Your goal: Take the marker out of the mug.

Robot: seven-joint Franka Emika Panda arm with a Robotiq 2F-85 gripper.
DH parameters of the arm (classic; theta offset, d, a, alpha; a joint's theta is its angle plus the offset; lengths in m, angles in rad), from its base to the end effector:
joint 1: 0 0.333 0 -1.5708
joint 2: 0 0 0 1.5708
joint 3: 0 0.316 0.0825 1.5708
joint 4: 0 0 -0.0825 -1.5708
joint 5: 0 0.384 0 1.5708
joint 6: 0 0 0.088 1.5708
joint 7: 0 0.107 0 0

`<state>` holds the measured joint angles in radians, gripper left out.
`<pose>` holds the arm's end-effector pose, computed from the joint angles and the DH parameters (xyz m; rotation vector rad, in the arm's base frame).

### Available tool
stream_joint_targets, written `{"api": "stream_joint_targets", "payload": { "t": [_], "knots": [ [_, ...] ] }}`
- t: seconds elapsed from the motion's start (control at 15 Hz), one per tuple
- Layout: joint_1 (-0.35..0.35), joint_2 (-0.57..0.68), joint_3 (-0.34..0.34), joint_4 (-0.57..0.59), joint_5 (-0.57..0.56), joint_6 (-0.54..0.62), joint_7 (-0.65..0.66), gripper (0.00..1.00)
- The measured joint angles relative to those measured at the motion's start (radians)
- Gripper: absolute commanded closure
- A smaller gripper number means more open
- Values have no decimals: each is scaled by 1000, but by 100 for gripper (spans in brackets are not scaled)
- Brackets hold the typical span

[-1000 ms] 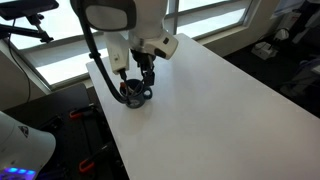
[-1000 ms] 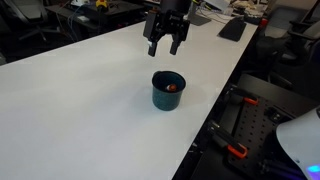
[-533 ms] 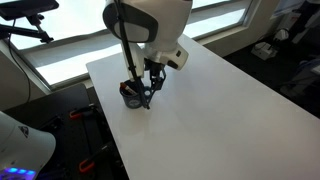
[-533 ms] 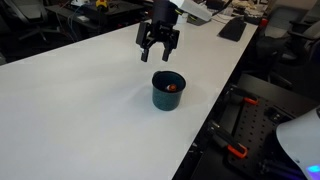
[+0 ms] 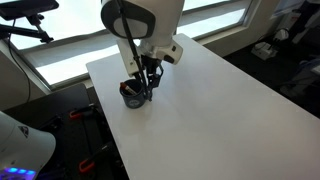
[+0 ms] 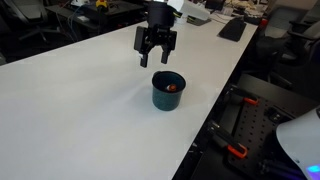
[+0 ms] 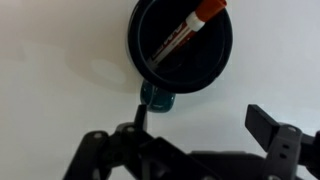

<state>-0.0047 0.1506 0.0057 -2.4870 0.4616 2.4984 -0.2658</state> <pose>0.4584 -0.0023 0.2181 -2.8667 0.1778 0.1472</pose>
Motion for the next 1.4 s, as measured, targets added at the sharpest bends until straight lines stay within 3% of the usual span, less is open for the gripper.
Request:
{"api": "stream_joint_targets", "payload": {
  "t": [0.4, 0.8, 1.4],
  "knots": [
    [13, -18, 49, -7, -13, -19, 107, 0],
    [14, -20, 49, -14, -13, -77, 272, 0],
    [8, -63, 24, -48, -26, -198, 295, 0]
  ]
}}
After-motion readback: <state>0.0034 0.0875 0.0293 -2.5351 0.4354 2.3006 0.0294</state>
